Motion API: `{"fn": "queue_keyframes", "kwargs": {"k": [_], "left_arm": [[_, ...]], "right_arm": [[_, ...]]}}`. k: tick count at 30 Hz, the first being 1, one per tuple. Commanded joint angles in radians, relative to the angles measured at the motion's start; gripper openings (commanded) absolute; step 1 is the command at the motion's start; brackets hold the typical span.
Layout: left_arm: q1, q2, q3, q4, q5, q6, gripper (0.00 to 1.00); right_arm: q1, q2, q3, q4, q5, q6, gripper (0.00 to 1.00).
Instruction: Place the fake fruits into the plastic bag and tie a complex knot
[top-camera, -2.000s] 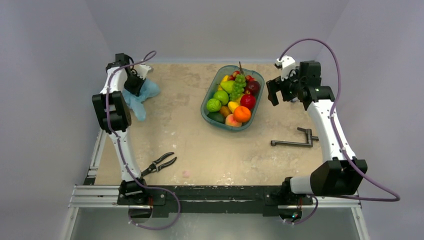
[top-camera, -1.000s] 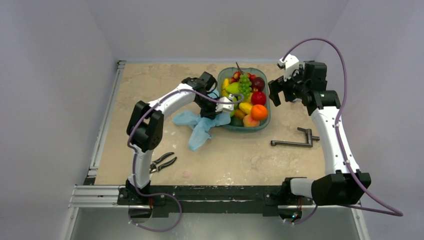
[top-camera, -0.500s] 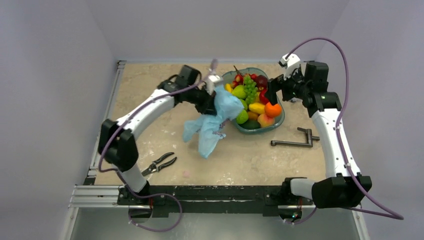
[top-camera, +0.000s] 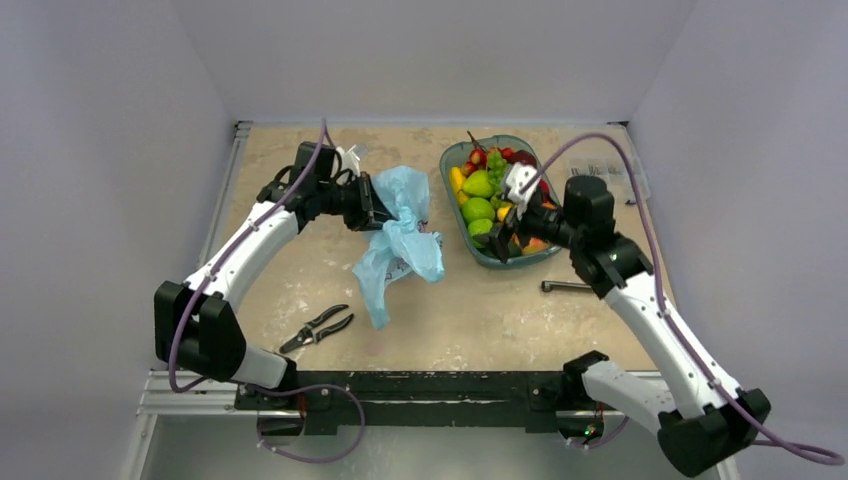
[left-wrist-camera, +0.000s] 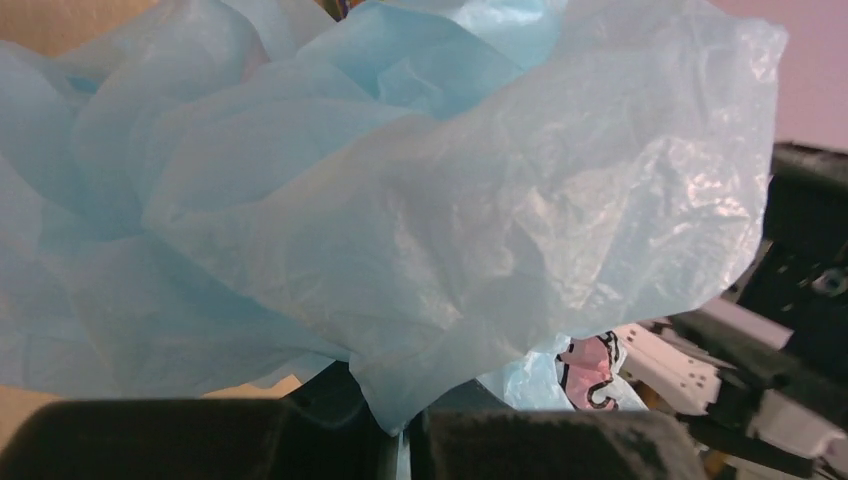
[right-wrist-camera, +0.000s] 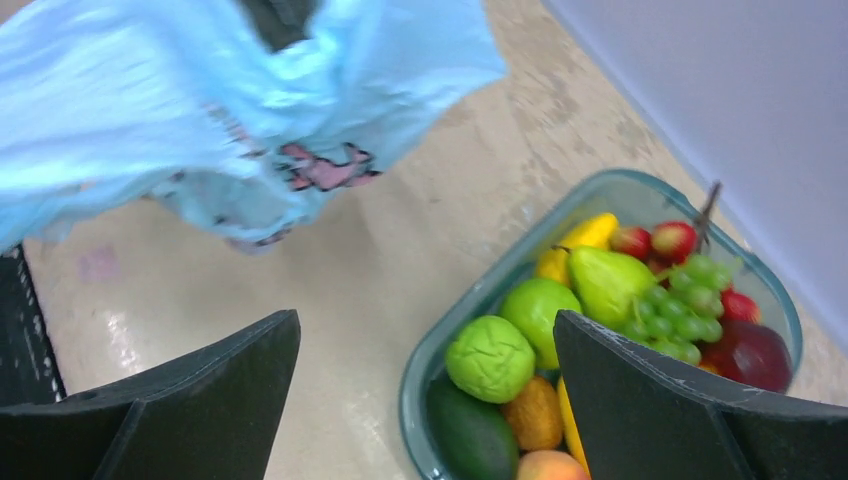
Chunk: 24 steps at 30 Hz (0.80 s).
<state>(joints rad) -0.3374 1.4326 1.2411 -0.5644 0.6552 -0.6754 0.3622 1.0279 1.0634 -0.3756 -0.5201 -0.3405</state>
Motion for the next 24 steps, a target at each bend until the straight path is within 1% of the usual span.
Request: {"fn": "queue_keyframes", "kwargs": {"k": [1,4,6,9,14,17,18,20,22,24], "left_arm": [[0.037,0.056,-0.069,0.102,0.238,-0.192,0.05],[0.036,0.066,-0.078,0.073,0.247,-0.167,0.06],[0.035,0.087,-0.078,0.051,0.265,-0.163,0.08],[0.033,0.103,-0.090,0.048,0.279,-0.165,0.11],[-0.008,0.106,-0.078,0.005,0.278,-0.123,0.11],[-0.046,0.094,-0.078,-0.007,0.272,-0.099,0.11],[-0.059,0.084,-0.078,-0.010,0.270,-0.087,0.11],[-0.065,0.063,-0.083,-0.012,0.270,-0.062,0.12],[-0.045,0.032,-0.101,-0.012,0.266,-0.041,0.15],[-0.001,-0.004,-0.129,0.000,0.271,-0.029,0.24]], "right_arm": [[0.130,-0.165,-0.201,0.166,-0.025,-0.140,0.99],[0.266,-0.227,-0.288,0.273,0.053,-0.119,0.99],[0.373,-0.210,-0.300,0.355,0.122,-0.107,0.99],[0.482,-0.149,-0.305,0.505,0.235,-0.123,0.99],[0.555,-0.015,-0.248,0.625,0.253,-0.168,0.99],[0.588,0.034,-0.234,0.682,0.244,-0.240,0.98],[0.591,0.050,-0.225,0.684,0.236,-0.261,0.93],[0.592,0.080,-0.197,0.662,0.235,-0.282,0.72],[0.592,0.092,-0.162,0.631,0.265,-0.263,0.41],[0.592,0.092,-0.127,0.580,0.293,-0.214,0.08]]}}
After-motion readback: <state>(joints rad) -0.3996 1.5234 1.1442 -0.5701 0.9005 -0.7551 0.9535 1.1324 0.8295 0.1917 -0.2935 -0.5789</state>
